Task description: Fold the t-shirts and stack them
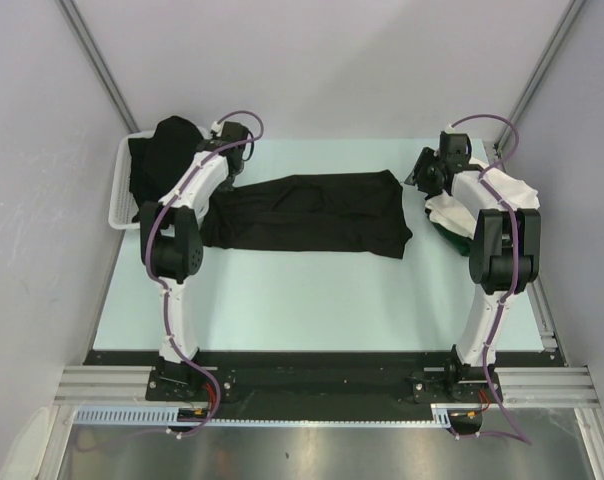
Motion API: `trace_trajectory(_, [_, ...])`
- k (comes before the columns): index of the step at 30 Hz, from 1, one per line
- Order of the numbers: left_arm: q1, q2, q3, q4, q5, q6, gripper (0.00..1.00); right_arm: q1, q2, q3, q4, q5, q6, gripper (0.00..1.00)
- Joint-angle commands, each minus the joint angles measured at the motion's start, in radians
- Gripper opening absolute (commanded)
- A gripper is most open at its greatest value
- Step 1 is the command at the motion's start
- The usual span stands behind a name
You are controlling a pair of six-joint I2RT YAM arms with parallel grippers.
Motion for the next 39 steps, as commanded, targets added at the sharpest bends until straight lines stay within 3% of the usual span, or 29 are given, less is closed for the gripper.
trace_trajectory(1, [0.016,-0.019,-0.009,-0.039,-0.017,-0.040,0.00,0.001,-0.049,-0.002,0.032,-0.008,0.010,0.51])
trace_trajectory(17, [0.109,-0.087,-0.092,-0.122,-0.102,-0.066,0.01,0.001,-0.051,0.000,0.042,-0.024,0.020,0.52])
trace_trajectory(21, [0.114,-0.098,-0.093,-0.120,-0.115,-0.061,0.20,0.001,-0.054,0.000,0.042,-0.028,0.019,0.52])
trace_trajectory(23, [0.114,-0.105,-0.095,-0.114,-0.107,-0.055,0.36,0.001,-0.054,-0.002,0.042,-0.033,0.017,0.53])
trace_trajectory(28, [0.114,-0.124,-0.097,-0.105,-0.101,-0.055,0.53,0.001,-0.054,0.000,0.048,-0.037,0.003,0.54])
trace_trajectory(39, [0.112,-0.188,-0.037,-0.102,-0.076,-0.041,0.60,0.006,-0.005,0.112,0.024,-0.042,-0.032,0.56])
